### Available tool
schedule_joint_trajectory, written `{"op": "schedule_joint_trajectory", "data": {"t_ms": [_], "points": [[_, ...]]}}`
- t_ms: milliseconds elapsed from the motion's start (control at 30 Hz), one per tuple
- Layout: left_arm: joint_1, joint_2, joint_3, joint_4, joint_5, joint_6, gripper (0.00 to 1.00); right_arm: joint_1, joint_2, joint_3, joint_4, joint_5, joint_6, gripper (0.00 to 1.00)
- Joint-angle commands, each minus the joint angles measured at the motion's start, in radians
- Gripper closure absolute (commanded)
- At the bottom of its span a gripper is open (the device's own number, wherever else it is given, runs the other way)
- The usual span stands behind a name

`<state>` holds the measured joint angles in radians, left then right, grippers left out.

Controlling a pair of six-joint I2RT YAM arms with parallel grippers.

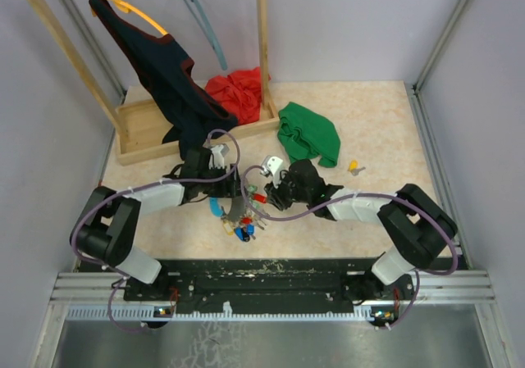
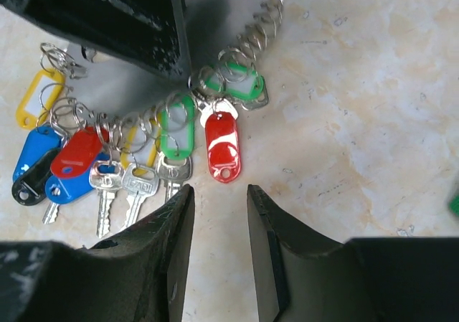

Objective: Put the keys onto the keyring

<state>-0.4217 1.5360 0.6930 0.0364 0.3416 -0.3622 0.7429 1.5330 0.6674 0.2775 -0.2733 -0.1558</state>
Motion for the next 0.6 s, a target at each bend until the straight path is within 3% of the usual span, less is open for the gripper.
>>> {"op": "schedule_joint_trajectory", "data": {"t_ms": [0, 133, 333, 567], "points": [[-0.023, 0.063, 0.006, 0.029, 0.040, -0.048, 0.20, -0.006, -0.016, -0.019, 0.101, -0.015, 0.011, 0.64], [-0.036, 0.107, 0.016, 0.041, 0.036, -0.049, 0.22, -0.008, -0.029, -0.043, 0.131, -0.010, 0.018, 0.64], [-0.054, 0.158, 0.021, 0.051, 0.101, 0.006, 0.32, -0.008, -0.036, -0.057, 0.141, -0.078, -0.005, 0.65], [-0.070, 0.151, -0.006, 0.057, 0.165, 0.057, 0.37, -0.008, 0.004, -0.020, 0.102, -0.159, -0.026, 0.72]]}}
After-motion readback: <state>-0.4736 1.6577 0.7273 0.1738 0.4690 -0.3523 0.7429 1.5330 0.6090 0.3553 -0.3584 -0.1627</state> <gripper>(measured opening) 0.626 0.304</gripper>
